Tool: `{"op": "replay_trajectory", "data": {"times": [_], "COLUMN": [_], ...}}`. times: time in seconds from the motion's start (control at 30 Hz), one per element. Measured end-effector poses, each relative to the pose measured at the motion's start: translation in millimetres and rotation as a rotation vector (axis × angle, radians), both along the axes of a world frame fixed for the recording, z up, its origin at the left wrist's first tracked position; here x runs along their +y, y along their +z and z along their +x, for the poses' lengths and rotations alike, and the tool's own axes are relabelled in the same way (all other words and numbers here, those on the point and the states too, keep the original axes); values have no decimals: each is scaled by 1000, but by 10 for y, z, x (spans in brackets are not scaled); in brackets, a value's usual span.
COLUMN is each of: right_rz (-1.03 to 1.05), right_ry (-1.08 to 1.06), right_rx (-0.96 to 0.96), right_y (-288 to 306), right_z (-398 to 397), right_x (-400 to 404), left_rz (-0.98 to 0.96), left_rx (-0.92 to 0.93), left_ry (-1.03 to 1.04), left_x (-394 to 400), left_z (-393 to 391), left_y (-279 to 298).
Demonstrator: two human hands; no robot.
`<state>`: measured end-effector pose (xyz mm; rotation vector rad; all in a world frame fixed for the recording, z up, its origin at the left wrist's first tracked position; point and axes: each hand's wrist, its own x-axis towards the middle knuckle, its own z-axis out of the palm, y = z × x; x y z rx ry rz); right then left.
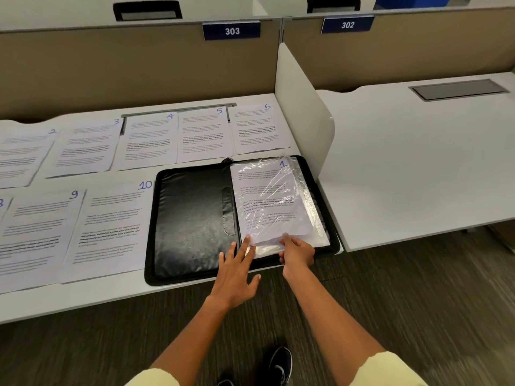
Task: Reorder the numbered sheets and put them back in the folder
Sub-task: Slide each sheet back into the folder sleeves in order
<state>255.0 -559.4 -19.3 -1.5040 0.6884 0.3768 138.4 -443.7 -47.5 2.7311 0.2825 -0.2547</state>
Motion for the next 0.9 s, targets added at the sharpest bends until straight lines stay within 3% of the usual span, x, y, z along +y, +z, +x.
{"op": "replay_trajectory", "data": {"times": [0.2,0.5,0.73,0.9], "right_rz": [-2,96,150,121], "right_ry": [-3,-17,-33,-18], "right_rx": [53,82,68,48], "right_y": [-47,-71,-113,-116], "right_z": [-2,64,99,96], "right_x": [12,13,3,-58], "left_rz": [48,62,-113,-138], "left_rx": [-301,-404,-476,-474], "left_ry": [164,83,44,38], "left_x": [-123,-217,-339,-385], "left_z": [376,771,810,769], "left_y": [94,158,203,216]}}
